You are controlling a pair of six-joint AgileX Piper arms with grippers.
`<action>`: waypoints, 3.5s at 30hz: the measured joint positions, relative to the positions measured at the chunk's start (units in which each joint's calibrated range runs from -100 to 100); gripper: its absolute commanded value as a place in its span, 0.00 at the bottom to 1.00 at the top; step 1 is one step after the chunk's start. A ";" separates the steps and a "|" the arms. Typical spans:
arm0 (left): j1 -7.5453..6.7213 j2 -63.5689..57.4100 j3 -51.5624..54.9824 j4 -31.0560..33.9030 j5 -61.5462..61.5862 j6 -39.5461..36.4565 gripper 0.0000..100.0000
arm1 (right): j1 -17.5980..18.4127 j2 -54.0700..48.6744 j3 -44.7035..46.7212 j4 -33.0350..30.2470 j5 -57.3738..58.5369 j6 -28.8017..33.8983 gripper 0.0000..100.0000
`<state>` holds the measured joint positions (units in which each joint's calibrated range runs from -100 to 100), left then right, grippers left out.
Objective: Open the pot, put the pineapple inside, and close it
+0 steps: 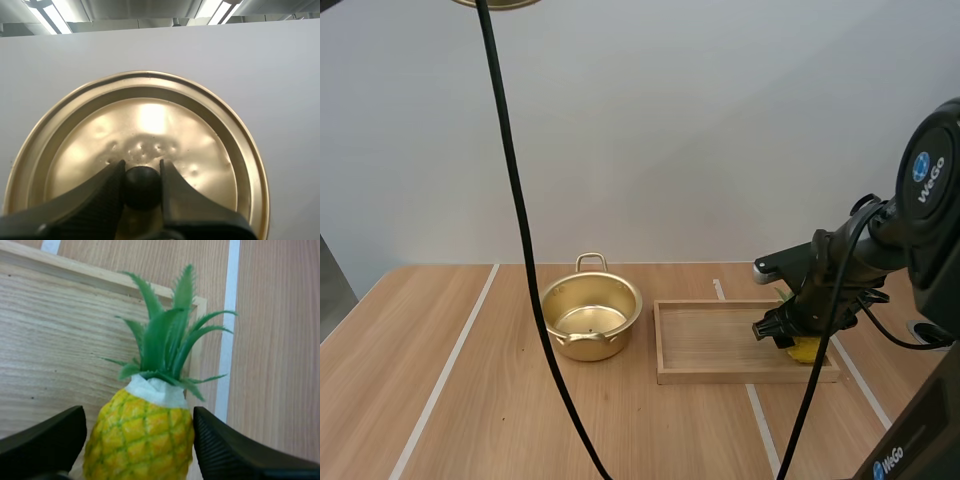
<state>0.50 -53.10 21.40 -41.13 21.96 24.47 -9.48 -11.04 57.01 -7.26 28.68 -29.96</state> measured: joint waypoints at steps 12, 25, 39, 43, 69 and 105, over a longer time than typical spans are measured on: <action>0.00 0.00 0.00 0.00 0.00 0.00 0.00 | 0.00 1.49 0.00 -0.86 -0.79 0.00 0.00; 0.00 0.00 0.00 0.00 0.00 0.00 0.00 | 0.00 -0.70 0.00 0.35 -11.60 3.73 0.00; 0.00 0.00 0.00 0.00 0.00 0.00 0.00 | 0.00 -23.33 -0.41 6.35 -23.99 4.04 0.00; 0.00 0.00 0.00 0.00 0.00 0.00 0.00 | 0.00 -30.10 -3.15 8.03 -24.15 4.12 0.00; 0.00 0.00 0.00 0.00 0.00 0.00 0.00 | 1.95 -40.28 -7.51 19.82 -21.62 4.12 0.00; 0.00 0.00 0.00 0.00 0.00 0.00 0.00 | 23.18 -23.37 -12.71 20.20 -19.53 -0.18 0.00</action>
<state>0.50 -53.10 21.40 -41.13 21.96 24.47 13.69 -34.41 44.30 12.94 9.15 -30.14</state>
